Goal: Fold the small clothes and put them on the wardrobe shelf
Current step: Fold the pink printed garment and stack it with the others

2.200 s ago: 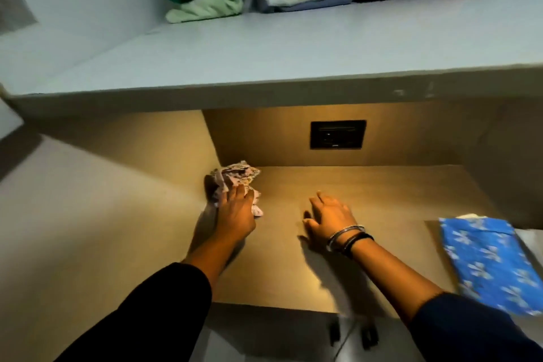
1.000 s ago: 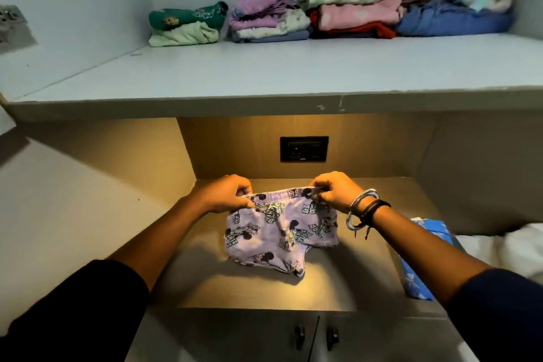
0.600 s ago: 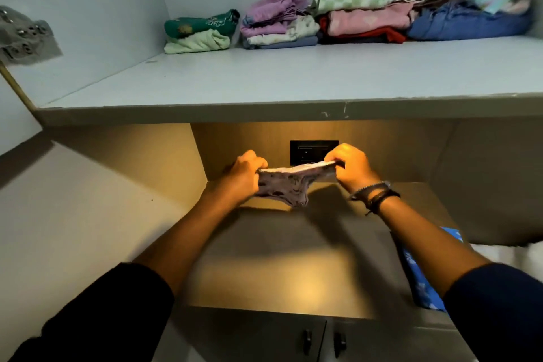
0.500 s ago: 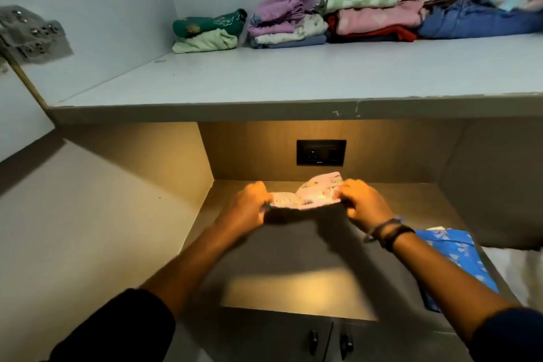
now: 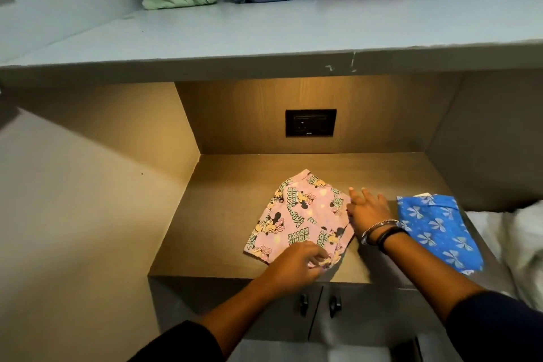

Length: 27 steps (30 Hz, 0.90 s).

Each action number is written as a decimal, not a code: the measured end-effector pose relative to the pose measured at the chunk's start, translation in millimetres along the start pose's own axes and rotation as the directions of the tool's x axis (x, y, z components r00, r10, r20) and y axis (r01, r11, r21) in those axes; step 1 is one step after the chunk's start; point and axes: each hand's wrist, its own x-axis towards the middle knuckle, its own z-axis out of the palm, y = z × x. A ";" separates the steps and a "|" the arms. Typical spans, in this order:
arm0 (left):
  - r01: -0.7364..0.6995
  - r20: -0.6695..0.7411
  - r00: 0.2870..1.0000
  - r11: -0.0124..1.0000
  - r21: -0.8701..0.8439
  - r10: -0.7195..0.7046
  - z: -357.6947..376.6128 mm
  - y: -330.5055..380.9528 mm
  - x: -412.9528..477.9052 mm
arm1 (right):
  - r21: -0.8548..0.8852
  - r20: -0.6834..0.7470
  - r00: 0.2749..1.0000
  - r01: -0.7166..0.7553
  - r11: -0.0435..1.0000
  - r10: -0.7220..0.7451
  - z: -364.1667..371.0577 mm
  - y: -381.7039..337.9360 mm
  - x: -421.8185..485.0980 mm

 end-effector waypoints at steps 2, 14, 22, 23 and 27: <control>0.032 -0.020 0.999 0.990 -0.136 -0.035 -8.6 2.9 3.6 | 0.075 -0.046 0.999 -0.023 0.997 0.026 -5.3 -5.1 -1.0; -0.204 0.269 0.963 0.686 0.698 0.014 -75.9 -104.4 -46.6 | 0.207 -0.259 0.840 0.531 0.822 -0.477 43.6 -35.6 -101.2; -0.373 0.207 0.925 0.665 0.647 0.317 -70.6 -76.8 -55.1 | 0.586 -0.368 0.909 0.391 0.710 -0.197 36.8 -31.0 -109.3; -0.310 0.214 0.950 0.757 0.575 0.226 -76.4 -70.5 -50.5 | 0.694 -0.289 0.950 0.291 0.658 -0.115 28.0 -28.5 -106.0; 0.119 0.206 0.971 0.992 0.029 -0.122 -109.0 -50.6 -17.7 | 0.896 -0.102 0.989 0.045 0.442 0.105 -4.8 -12.8 -73.3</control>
